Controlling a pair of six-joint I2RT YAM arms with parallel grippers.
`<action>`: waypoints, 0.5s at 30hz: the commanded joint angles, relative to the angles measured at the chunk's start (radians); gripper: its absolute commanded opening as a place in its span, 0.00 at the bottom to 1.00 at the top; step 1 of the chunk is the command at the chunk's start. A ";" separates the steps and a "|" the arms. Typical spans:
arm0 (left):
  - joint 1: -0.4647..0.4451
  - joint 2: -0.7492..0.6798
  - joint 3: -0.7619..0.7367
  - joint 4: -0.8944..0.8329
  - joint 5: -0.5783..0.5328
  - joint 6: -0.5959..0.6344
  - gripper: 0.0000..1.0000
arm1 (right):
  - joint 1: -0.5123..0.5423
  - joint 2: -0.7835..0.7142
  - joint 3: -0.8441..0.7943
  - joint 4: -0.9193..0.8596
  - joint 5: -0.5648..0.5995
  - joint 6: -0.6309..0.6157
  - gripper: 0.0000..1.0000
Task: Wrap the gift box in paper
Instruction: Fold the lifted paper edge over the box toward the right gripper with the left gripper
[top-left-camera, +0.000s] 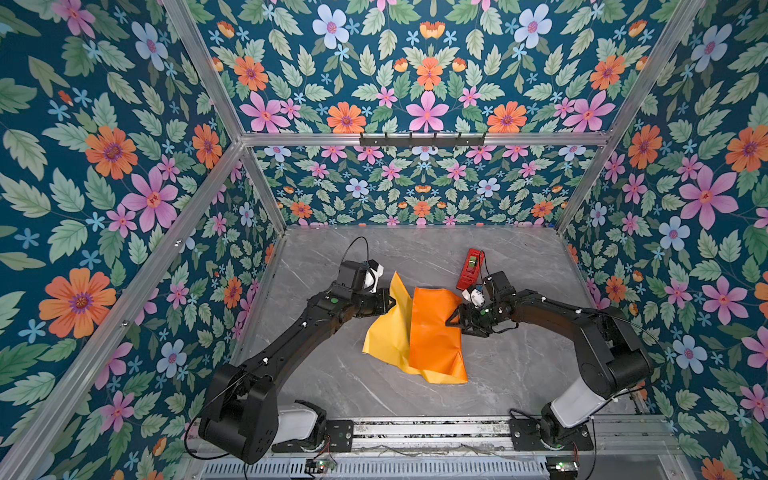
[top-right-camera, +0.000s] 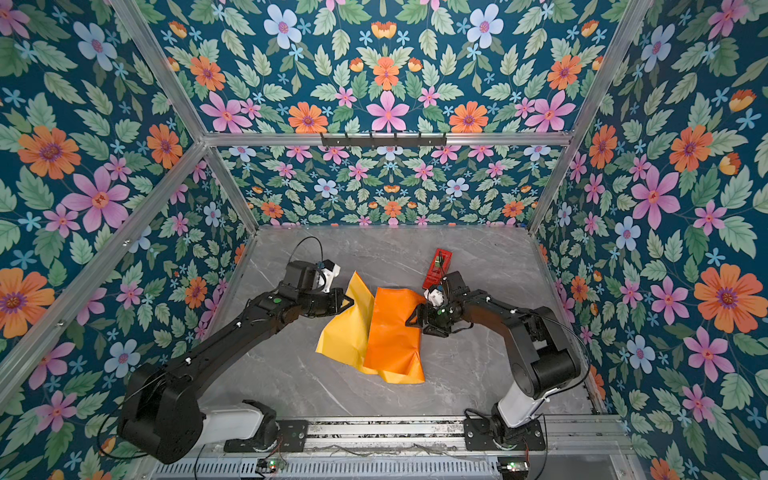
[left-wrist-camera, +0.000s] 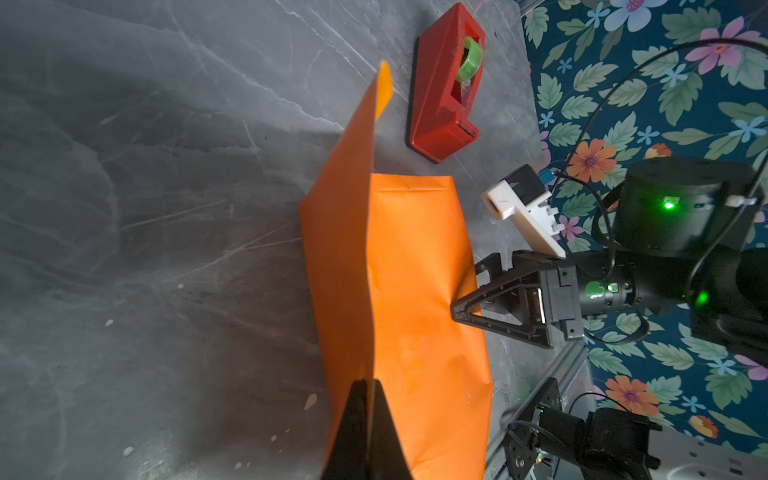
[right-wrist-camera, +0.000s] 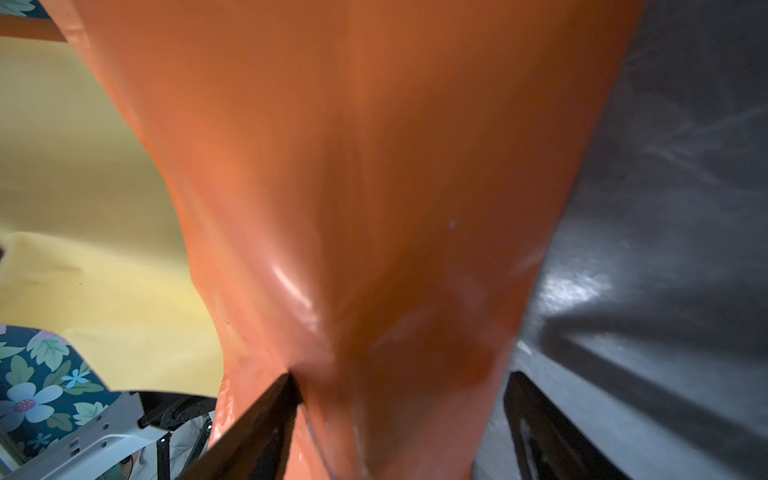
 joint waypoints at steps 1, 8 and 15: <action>-0.033 0.007 0.032 -0.054 -0.119 -0.016 0.00 | -0.003 0.014 -0.011 -0.176 0.269 -0.017 0.78; -0.146 0.037 0.081 -0.054 -0.190 -0.098 0.00 | -0.003 0.013 -0.014 -0.176 0.269 -0.014 0.78; -0.252 0.109 0.160 -0.112 -0.309 -0.091 0.00 | -0.003 0.014 -0.007 -0.181 0.270 -0.016 0.78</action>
